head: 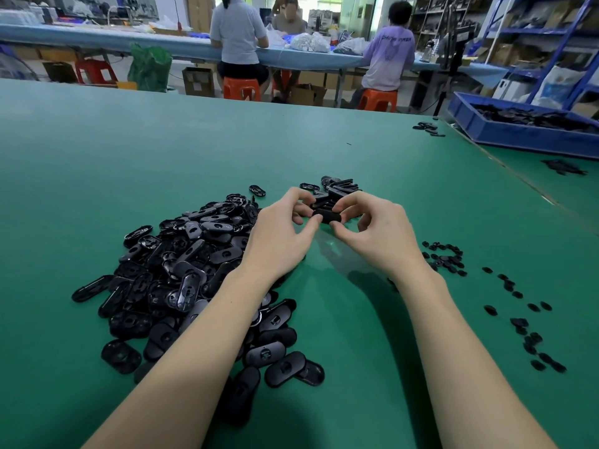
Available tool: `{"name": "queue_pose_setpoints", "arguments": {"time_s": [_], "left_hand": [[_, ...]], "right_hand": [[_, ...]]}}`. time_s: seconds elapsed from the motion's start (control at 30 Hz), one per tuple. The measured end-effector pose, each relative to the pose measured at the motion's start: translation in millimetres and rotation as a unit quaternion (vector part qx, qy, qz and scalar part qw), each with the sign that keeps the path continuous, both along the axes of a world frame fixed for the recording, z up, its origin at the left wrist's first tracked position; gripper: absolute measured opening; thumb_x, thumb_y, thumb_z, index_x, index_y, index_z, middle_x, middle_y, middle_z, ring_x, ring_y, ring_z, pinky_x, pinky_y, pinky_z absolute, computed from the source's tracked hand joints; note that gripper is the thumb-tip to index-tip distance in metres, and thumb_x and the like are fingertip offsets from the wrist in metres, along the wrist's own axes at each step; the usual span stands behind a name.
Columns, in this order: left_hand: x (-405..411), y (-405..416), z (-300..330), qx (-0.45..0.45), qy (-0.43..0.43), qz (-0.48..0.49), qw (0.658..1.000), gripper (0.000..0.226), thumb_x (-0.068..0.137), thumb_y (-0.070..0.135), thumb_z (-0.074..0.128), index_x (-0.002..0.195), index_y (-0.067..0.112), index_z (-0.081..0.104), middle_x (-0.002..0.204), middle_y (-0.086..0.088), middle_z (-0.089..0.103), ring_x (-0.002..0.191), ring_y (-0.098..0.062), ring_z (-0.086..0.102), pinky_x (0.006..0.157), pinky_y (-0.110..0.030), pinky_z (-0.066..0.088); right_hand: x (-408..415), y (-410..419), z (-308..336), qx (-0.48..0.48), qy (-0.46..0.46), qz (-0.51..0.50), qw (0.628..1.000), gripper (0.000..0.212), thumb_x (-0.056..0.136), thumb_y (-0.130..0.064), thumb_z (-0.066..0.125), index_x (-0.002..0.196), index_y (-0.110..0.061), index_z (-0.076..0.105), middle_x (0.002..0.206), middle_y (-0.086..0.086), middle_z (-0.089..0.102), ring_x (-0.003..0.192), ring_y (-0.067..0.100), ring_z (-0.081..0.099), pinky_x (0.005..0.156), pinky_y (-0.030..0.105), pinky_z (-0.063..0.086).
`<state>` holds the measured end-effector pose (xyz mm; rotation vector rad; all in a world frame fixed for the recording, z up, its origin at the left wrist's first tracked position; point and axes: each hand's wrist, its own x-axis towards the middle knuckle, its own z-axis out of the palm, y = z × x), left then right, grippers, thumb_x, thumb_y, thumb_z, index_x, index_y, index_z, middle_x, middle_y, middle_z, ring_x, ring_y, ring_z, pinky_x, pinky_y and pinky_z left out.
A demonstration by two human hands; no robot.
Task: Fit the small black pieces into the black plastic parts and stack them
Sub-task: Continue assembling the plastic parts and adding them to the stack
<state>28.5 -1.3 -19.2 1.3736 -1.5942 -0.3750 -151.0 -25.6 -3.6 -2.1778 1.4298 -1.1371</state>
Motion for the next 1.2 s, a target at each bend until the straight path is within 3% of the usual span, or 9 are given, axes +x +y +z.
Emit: {"name": "queue_pose_setpoints", "arguments": {"time_s": [0.13, 0.37, 0.5, 0.63, 0.8, 0.9, 1.03, 1.2], "left_hand": [[-0.2, -0.7, -0.1, 0.006, -0.008, -0.005, 1.000, 0.023, 0.085, 0.035, 0.065, 0.107, 0.034, 0.059, 0.090, 0.018, 0.067, 0.088, -0.006, 0.065, 0.074, -0.031, 0.053], [-1.3, -1.4, -1.8, 0.020, -0.042, -0.006, 0.999, 0.014, 0.087, 0.036, 0.064, 0.100, 0.034, 0.060, 0.092, 0.020, 0.066, 0.087, -0.005, 0.064, 0.081, -0.037, 0.055], [-0.8, -1.3, -1.7, 0.027, -0.048, -0.005, 0.998, 0.010, 0.087, 0.036, 0.063, 0.097, 0.034, 0.060, 0.090, 0.020, 0.066, 0.087, -0.006, 0.064, 0.084, -0.038, 0.054], [-1.4, -0.5, -1.1, 0.033, -0.053, -0.007, 0.998, 0.009, 0.087, 0.035, 0.064, 0.096, 0.032, 0.061, 0.088, 0.020, 0.066, 0.087, -0.008, 0.064, 0.086, -0.038, 0.054], [-2.0, 0.5, 1.0, 0.040, -0.059, -0.011, 0.997, 0.007, 0.087, 0.034, 0.064, 0.094, 0.032, 0.062, 0.085, 0.021, 0.066, 0.085, -0.007, 0.064, 0.086, -0.037, 0.054], [-2.8, 1.6, 1.8, 0.044, -0.057, -0.010, 0.997, 0.006, 0.086, 0.036, 0.063, 0.092, 0.034, 0.061, 0.084, 0.022, 0.066, 0.085, -0.005, 0.064, 0.086, -0.037, 0.054], [-3.2, 0.3, 1.2, 0.038, -0.051, -0.007, 0.998, 0.006, 0.086, 0.035, 0.063, 0.092, 0.034, 0.063, 0.084, 0.021, 0.067, 0.083, -0.005, 0.064, 0.085, -0.036, 0.054], [-6.6, 0.2, 7.4, 0.021, 0.015, 0.000, 1.000, 0.006, 0.093, 0.029, 0.062, 0.089, 0.029, 0.067, 0.085, 0.010, 0.071, 0.074, -0.007, 0.064, 0.074, -0.024, 0.050]], "right_hand": [[-3.0, -5.5, -0.2, -0.004, -0.029, -0.009, 1.000, 0.014, 0.075, -0.036, 0.074, 0.087, -0.039, 0.068, 0.077, -0.025, 0.068, 0.056, 0.008, 0.050, 0.061, 0.029, 0.049], [-0.5, -32.1, -4.5, 0.001, -0.050, -0.104, 0.993, 0.010, 0.081, -0.034, 0.076, 0.088, -0.035, 0.069, 0.074, -0.021, 0.069, 0.061, -0.005, 0.057, 0.064, 0.026, 0.047], [8.8, -49.3, 1.3, 0.009, -0.026, -0.138, 0.990, 0.011, 0.083, -0.038, 0.073, 0.093, -0.035, 0.069, 0.082, -0.019, 0.071, 0.075, 0.007, 0.066, 0.064, 0.025, 0.044], [13.0, -59.2, 5.5, 0.020, -0.002, -0.150, 0.988, 0.009, 0.084, -0.038, 0.071, 0.093, -0.038, 0.069, 0.088, -0.019, 0.071, 0.074, 0.004, 0.058, 0.058, 0.021, 0.036], [14.3, -56.7, 9.1, 0.034, -0.020, -0.175, 0.984, 0.017, 0.085, -0.043, 0.069, 0.100, -0.035, 0.069, 0.096, -0.018, 0.072, 0.086, 0.008, 0.060, 0.063, 0.026, 0.038], [10.9, -44.1, 9.1, 0.031, -0.035, -0.175, 0.983, 0.015, 0.087, -0.042, 0.066, 0.100, -0.034, 0.069, 0.094, -0.019, 0.071, 0.082, 0.007, 0.061, 0.058, 0.019, 0.036], [5.7, -20.4, 3.5, 0.034, -0.061, -0.162, 0.984, 0.008, 0.086, -0.036, 0.065, 0.092, -0.033, 0.070, 0.080, -0.023, 0.069, 0.071, -0.004, 0.060, 0.059, 0.021, 0.039], [8.3, -2.1, -0.8, 0.091, -0.019, -0.089, 0.992, 0.004, 0.083, -0.034, 0.068, 0.086, -0.034, 0.071, 0.073, -0.021, 0.068, 0.074, 0.003, 0.064, 0.070, 0.028, 0.051]]}}
